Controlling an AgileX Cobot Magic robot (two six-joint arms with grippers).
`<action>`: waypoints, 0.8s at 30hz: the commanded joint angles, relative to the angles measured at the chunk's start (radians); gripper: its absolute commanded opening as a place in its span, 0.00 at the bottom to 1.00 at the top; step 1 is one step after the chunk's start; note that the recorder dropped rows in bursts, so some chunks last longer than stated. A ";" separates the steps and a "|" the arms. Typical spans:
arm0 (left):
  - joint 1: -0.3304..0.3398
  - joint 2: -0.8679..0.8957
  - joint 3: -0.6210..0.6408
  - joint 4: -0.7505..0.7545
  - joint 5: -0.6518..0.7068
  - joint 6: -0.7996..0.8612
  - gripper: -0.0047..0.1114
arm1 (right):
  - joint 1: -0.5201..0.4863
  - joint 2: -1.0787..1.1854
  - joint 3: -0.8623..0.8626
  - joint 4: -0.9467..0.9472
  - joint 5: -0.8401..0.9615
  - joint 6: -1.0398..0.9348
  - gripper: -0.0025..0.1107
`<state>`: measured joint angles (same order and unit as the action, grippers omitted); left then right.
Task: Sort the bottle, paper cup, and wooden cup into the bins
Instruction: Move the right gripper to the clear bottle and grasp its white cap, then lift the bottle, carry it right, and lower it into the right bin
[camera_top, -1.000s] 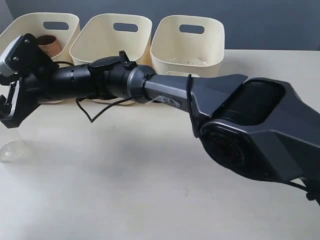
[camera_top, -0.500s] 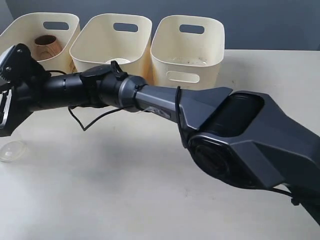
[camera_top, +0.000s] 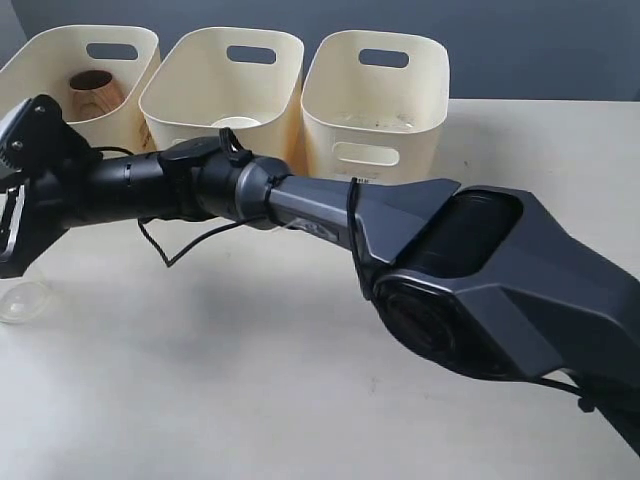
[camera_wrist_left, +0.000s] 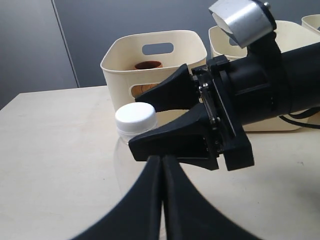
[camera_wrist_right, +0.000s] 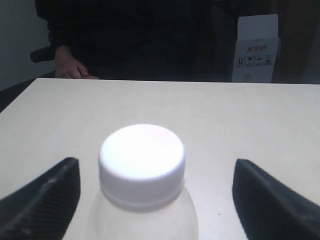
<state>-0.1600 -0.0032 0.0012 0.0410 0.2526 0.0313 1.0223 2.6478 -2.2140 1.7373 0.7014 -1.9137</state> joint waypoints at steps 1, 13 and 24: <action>-0.003 0.003 -0.001 -0.002 -0.014 -0.003 0.04 | 0.011 -0.002 -0.007 0.007 -0.001 -0.021 0.71; -0.003 0.003 -0.001 -0.002 -0.014 -0.003 0.04 | 0.026 0.031 -0.082 0.007 -0.061 0.035 0.36; -0.003 0.003 -0.001 -0.002 -0.014 -0.003 0.04 | 0.026 0.032 -0.083 0.007 -0.056 0.048 0.02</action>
<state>-0.1600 -0.0032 0.0012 0.0410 0.2526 0.0313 1.0450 2.6770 -2.2924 1.7480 0.6494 -1.8734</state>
